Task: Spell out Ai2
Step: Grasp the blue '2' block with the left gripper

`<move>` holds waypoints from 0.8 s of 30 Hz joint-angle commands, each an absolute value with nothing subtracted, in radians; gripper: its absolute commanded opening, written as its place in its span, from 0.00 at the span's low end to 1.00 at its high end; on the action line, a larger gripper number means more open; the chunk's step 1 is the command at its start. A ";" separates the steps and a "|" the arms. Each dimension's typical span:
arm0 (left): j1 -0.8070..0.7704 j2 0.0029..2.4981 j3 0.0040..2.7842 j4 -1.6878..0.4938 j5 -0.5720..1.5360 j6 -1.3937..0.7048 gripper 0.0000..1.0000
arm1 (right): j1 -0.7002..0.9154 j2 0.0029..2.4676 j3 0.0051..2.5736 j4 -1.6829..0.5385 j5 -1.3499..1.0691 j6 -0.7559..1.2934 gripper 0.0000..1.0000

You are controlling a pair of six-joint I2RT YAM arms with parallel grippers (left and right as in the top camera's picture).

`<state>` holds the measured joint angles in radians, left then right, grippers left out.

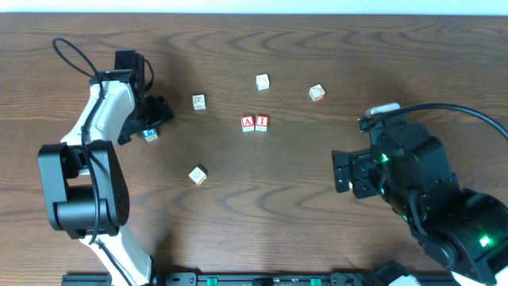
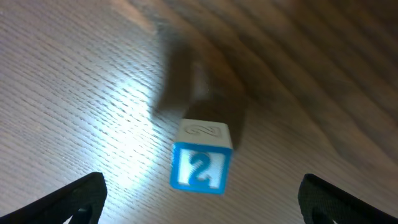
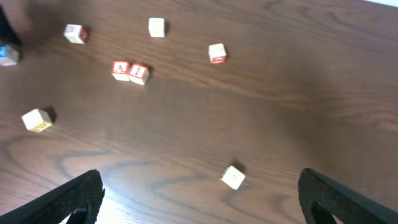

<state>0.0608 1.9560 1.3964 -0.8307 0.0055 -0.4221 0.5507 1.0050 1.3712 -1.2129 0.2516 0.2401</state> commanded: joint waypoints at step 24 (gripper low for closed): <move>0.072 2.044 1.417 -0.797 0.052 -0.434 0.47 | 0.489 1.052 1.370 -1.212 0.265 0.227 0.99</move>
<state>0.0704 2.0365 1.3975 -0.7963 0.0532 -0.4309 0.4957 1.0534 1.3712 -1.2133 0.2520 0.2401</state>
